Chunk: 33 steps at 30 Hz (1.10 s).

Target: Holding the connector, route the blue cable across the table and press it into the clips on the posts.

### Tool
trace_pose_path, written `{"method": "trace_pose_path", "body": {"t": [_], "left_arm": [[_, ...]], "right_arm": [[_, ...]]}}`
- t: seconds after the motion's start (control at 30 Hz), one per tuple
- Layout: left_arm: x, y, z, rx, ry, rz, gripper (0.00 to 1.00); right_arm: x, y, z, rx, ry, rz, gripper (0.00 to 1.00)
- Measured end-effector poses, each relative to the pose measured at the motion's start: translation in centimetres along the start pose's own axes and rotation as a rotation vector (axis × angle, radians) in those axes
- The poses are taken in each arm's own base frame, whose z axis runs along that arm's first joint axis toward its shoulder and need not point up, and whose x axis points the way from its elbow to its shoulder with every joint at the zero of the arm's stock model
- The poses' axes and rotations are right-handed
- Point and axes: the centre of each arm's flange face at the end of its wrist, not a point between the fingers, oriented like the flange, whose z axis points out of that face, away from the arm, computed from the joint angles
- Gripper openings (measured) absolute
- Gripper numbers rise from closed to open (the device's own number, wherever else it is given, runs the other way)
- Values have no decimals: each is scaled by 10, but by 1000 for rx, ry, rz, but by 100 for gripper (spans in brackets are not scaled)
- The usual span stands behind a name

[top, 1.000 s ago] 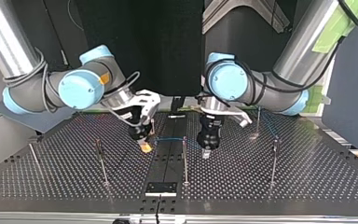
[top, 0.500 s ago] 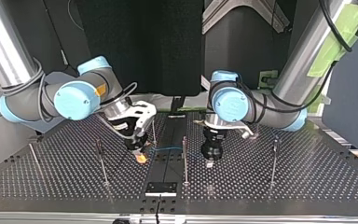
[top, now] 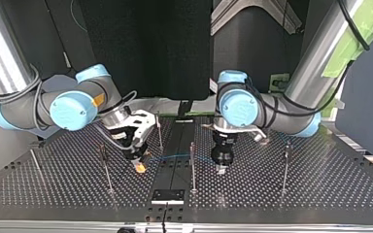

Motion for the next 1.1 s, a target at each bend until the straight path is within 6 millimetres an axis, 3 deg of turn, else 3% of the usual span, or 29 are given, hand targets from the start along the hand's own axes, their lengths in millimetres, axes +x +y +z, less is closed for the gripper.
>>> {"method": "trace_pose_path", "body": {"t": [0.07,0.1,0.13,0.17,0.87,1.1], "left_arm": [[-6,-2,-5,-11,2,4,64],[-8,-3,-8,-15,4,7,64],[-10,-4,-10,-18,7,10,94],[-12,-5,-13,-22,11,15,100],[-19,-27,-107,27,160,51,100],[-30,-42,-127,70,142,61,100]], "right_arm": [[1,3,0,-4,0,0,0],[1,4,0,-6,0,0,0],[1,5,0,-7,0,-1,0],[2,6,0,-9,0,-1,0],[8,19,-2,-28,7,-1,0],[13,20,-5,-31,12,-1,0]]}}
